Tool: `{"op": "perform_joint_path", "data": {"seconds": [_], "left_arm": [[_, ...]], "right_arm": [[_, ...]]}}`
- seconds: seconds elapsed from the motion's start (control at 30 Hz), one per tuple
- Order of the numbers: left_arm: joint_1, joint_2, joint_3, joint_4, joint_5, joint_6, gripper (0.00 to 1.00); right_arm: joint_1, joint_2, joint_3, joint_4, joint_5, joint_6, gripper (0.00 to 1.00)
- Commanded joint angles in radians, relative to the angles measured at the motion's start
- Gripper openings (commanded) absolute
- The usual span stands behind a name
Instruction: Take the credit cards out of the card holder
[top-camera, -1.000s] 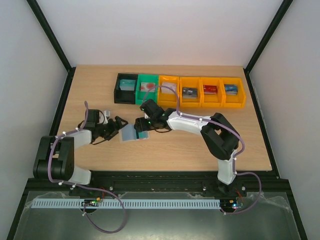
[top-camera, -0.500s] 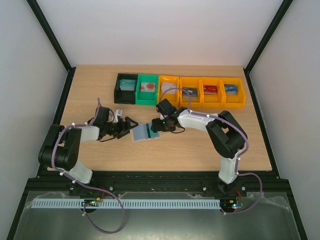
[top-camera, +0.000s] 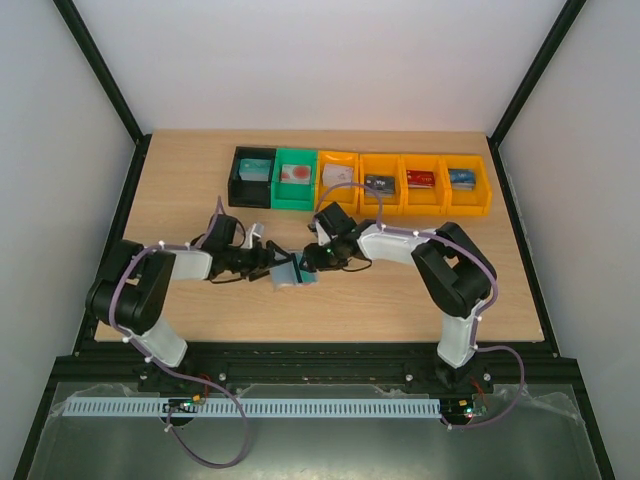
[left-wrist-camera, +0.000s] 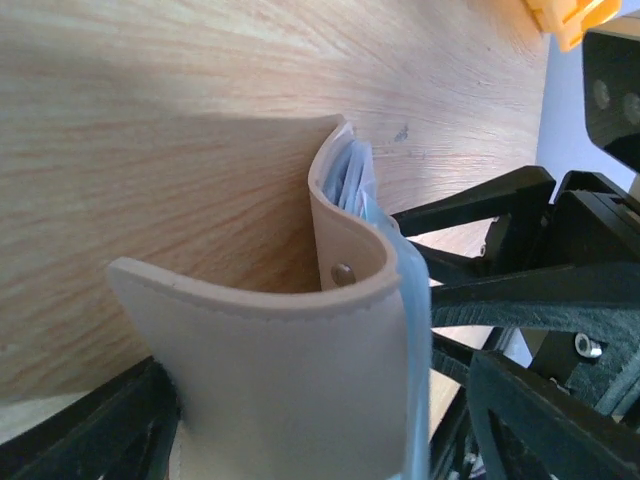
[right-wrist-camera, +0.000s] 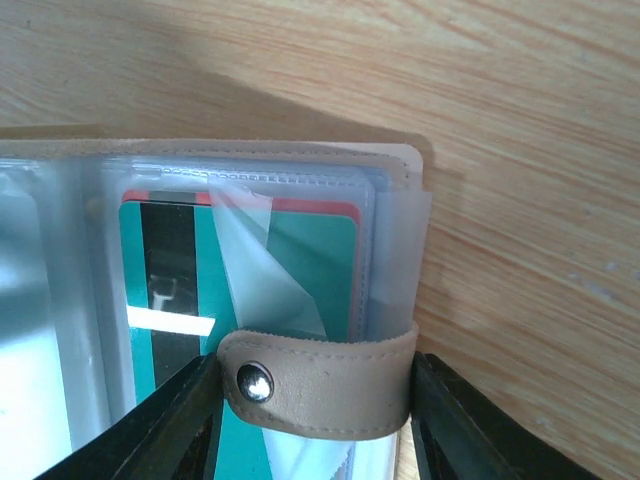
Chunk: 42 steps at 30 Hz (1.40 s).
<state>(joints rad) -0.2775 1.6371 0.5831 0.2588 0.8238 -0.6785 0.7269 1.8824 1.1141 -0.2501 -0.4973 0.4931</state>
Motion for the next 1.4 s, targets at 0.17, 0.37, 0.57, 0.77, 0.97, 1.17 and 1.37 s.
{"op": "perform_joint_path", "data": {"seconds": [0.17, 0.37, 0.57, 0.77, 0.97, 1.17, 1.37], "left_arm": [[-0.021, 0.047, 0.031, -0.069, 0.023, 0.049, 0.32], [-0.020, 0.004, 0.070, -0.120, 0.030, 0.136, 0.02], [-0.020, -0.063, 0.201, -0.307, 0.055, 0.350, 0.02], [-0.020, -0.149, 0.414, -0.652, 0.110, 0.709, 0.02], [-0.042, -0.224, 0.592, -0.950, 0.160, 0.945, 0.02], [-0.104, -0.279, 0.769, -1.157, 0.168, 1.056, 0.02], [-0.132, -0.311, 0.843, -1.212, 0.194, 1.077, 0.02]], "right_arm": [[0.011, -0.030, -0.043, 0.005, -0.041, -0.009, 0.50], [-0.012, -0.088, -0.056, 0.001, -0.026, -0.062, 0.53], [-0.078, -0.276, -0.126, 0.055, -0.076, -0.132, 0.68], [-0.142, -0.521, -0.234, 0.170, -0.134, -0.186, 0.78], [-0.142, -0.690, -0.279, 0.318, -0.244, -0.191, 0.90], [-0.142, -0.745, -0.321, 0.488, -0.317, -0.112, 0.99], [-0.137, -0.745, -0.344, 0.593, -0.411, -0.059, 0.99]]}}
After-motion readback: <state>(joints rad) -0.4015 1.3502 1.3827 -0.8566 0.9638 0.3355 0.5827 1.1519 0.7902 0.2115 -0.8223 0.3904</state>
